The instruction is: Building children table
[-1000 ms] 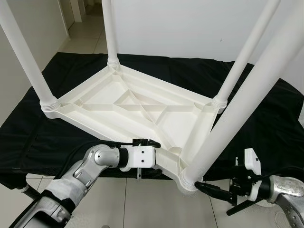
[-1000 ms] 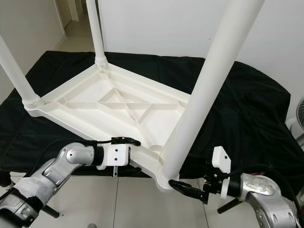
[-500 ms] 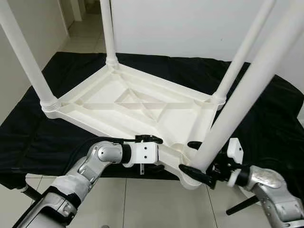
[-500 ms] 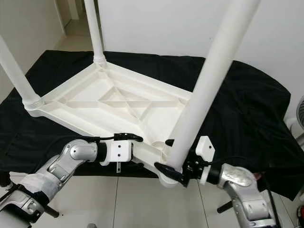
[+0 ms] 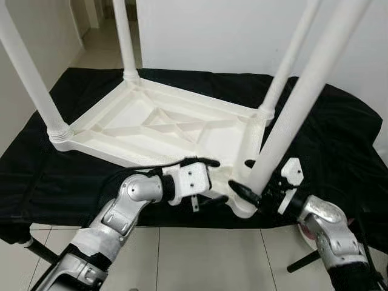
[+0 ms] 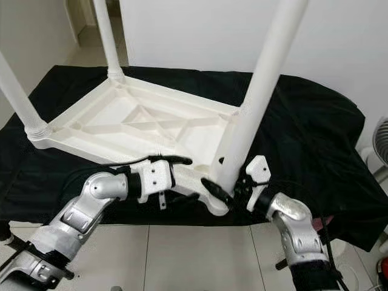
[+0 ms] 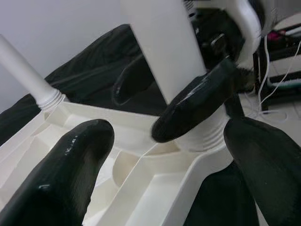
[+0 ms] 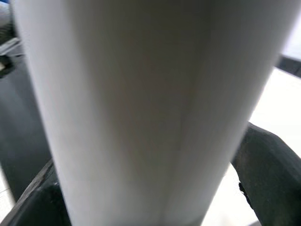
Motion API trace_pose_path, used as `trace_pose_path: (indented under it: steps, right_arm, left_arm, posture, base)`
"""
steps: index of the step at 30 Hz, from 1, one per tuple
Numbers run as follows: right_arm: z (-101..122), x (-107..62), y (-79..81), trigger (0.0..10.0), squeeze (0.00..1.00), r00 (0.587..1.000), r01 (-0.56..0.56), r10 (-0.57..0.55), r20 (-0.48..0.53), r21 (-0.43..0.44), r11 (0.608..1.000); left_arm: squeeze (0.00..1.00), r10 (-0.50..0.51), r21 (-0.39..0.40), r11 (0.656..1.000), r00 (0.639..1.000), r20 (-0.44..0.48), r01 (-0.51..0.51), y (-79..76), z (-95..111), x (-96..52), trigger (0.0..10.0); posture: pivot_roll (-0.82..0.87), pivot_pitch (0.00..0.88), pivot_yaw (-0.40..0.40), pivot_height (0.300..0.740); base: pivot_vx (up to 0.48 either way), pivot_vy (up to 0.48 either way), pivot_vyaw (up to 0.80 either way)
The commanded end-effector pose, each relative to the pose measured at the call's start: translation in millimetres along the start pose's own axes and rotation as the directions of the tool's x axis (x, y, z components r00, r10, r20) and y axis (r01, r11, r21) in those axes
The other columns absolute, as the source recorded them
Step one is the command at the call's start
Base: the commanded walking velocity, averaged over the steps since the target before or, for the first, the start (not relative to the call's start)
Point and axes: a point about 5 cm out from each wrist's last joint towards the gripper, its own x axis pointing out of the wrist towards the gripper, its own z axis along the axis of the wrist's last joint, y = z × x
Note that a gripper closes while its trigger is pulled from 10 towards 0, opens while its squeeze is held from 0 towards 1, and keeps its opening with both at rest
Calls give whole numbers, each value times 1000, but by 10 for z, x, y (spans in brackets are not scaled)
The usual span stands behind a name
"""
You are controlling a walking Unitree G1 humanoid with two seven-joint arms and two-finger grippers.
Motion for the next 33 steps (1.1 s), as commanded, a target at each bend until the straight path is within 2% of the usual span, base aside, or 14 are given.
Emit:
trace_pose_path:
  steps: [1, 2, 3, 8, 10, 17, 25, 30, 33]
  right_arm:
    - [15, 31, -70, 10000, 0, 999, 36, -36, 10, -29, 999]
    - [16, 62, -99, 10000, 0, 999, 45, -45, 17, -35, 998]
    - [4, 162, -145, 10000, 0, 998, 58, -57, 20, -52, 997]
    - [-2, 285, -176, 10000, 0, 997, 76, -75, 23, -74, 994]
    - [-6, 349, -248, 10000, 0, 994, 112, -111, 17, -88, 990]
    - [6, 375, -370, 10000, 0, 985, 170, -170, 12, -120, 978]
    - [41, 342, -589, 10000, 0, 962, 274, -273, 26, -135, 952]
    - [75, 359, -626, 10000, 0, 953, 304, -300, 46, -113, 946]
    - [57, 423, -621, 10000, 0, 932, 358, -359, 53, 32, 933]
  left_arm:
    - [0, 81, -34, 996, 997, 6, -81, 50, 14, -15, 10000]
    - [0, 83, -47, 995, 996, 10, -83, 46, 23, -13, 10000]
    - [0, 102, -77, 992, 995, 19, -100, 45, 41, -7, 10000]
    - [0, 123, -90, 989, 992, 18, -121, 52, 47, 10, 10000]
    - [0, 154, -110, 982, 988, 12, -151, 70, 39, 21, 10000]
    - [0, 181, -135, 974, 983, -1, -180, 80, 28, 25, 10000]
    - [0, 264, -165, 950, 964, -35, -266, 186, 0, 23, 10000]
    - [0, 295, -174, 938, 954, -52, -300, 225, -23, 17, 10000]
    - [0, 353, -207, 908, 932, -85, -363, 261, -63, 1, 10000]
  posture:
    - [-77, 0, -23, 740]
    - [-77, 0, -23, 740]
    - [-80, 3, -23, 740]
    - [-75, 5, -28, 740]
    - [-72, 9, -30, 740]
    - [-72, 9, -30, 740]
    - [-72, 9, -30, 740]
    - [-64, 4, -25, 740]
    - [-48, 7, -34, 740]
  base:
    - [0, 0, 0]
    - [0, 0, 0]
    - [0, 0, 0]
    - [0, 0, 0]
    - [0, 0, 0]
    - [0, 0, 0]
    - [0, 0, 0]
    - [0, 0, 0]
    - [0, 0, 0]
